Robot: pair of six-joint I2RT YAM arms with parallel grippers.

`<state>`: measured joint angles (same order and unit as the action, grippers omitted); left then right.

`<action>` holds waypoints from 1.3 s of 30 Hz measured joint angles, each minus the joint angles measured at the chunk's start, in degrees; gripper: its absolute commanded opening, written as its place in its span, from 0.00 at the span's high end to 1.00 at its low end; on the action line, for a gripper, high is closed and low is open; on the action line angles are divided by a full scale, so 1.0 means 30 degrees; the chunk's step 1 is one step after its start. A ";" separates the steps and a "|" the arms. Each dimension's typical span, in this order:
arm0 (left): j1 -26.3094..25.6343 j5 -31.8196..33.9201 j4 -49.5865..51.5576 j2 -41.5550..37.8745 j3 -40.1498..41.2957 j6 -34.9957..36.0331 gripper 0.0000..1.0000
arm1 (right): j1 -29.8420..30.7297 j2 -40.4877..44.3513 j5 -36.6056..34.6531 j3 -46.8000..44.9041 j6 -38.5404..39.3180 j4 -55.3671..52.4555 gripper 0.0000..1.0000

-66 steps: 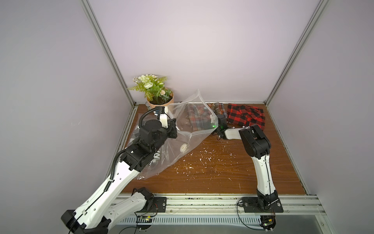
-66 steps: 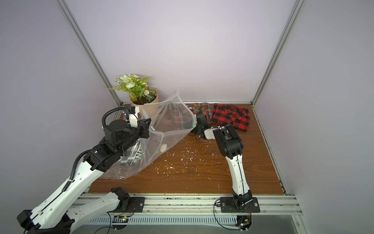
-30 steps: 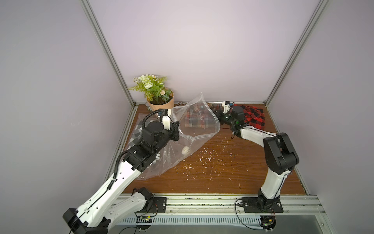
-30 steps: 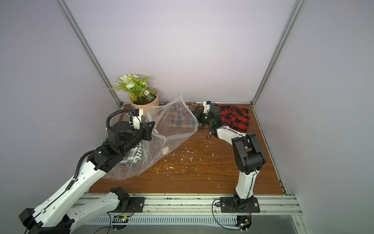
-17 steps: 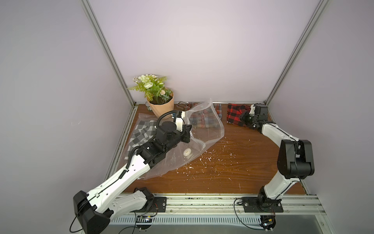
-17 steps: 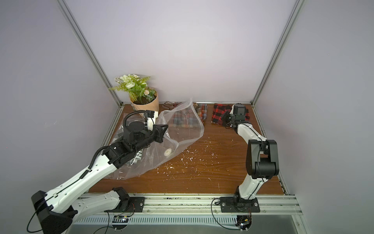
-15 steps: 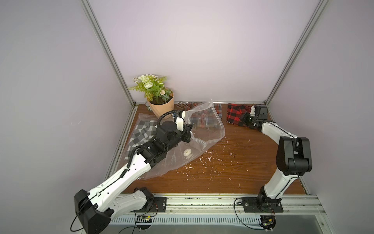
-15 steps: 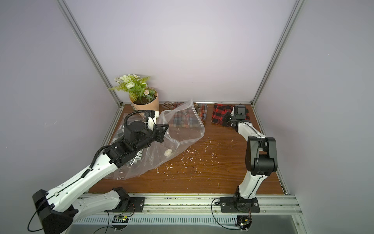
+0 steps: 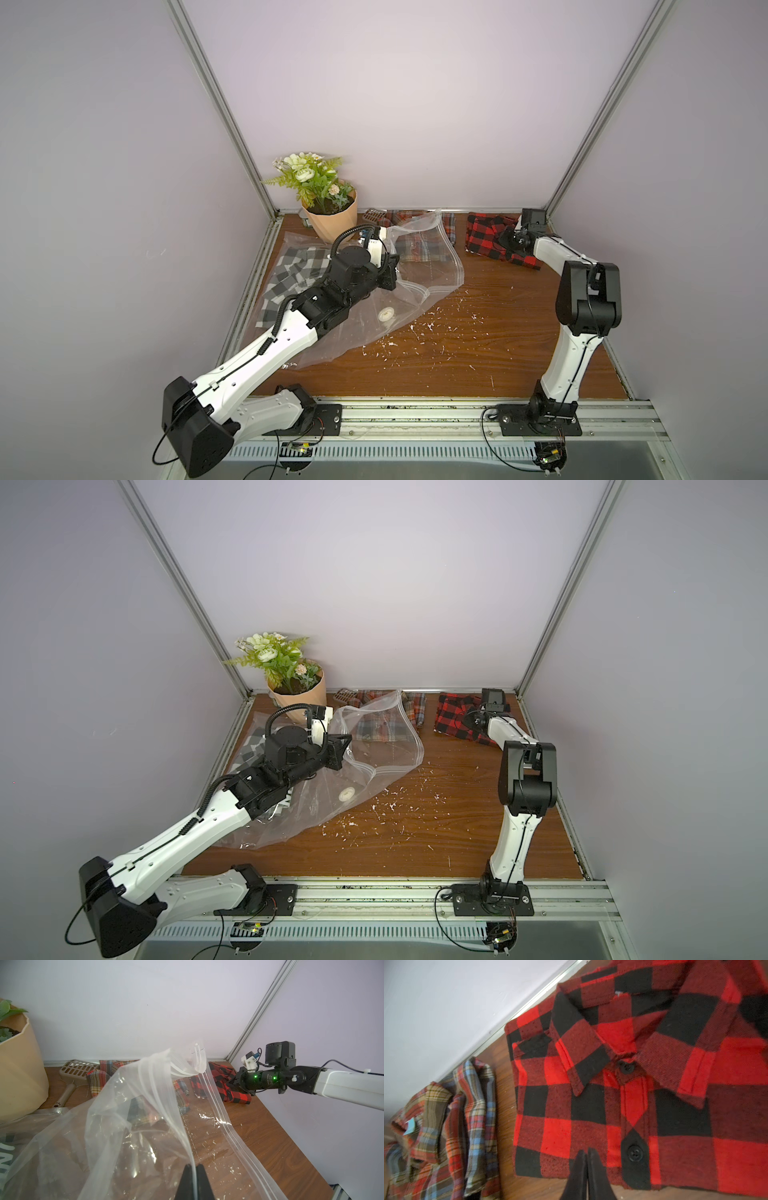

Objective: Take the shirt out of the vacuum bag
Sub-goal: Adjust the shirt at the corner of the board.

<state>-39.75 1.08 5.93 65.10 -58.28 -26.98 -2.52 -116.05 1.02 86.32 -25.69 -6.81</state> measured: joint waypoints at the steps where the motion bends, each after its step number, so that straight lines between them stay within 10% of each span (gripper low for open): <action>1: 0.0000 0.0000 -0.0058 0.0073 0.0000 0.0000 0.99 | -0.0044 -0.0313 -0.0372 0.0583 0.0109 -0.0160 0.94; 26: 0.0000 0.0000 -0.0452 0.0248 0.0291 0.0211 0.99 | -0.0029 -0.9493 -0.2135 1.2983 0.4510 -0.5246 1.00; 39: 0.0000 -0.0291 -0.0809 0.0270 0.0532 0.0153 0.99 | 0.0940 -0.6710 -0.1209 0.8444 0.4743 -0.3483 0.91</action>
<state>-39.75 0.21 3.51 65.91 -56.69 -26.52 0.30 -136.18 -2.61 111.66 -11.46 -17.26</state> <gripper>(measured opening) 0.057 0.049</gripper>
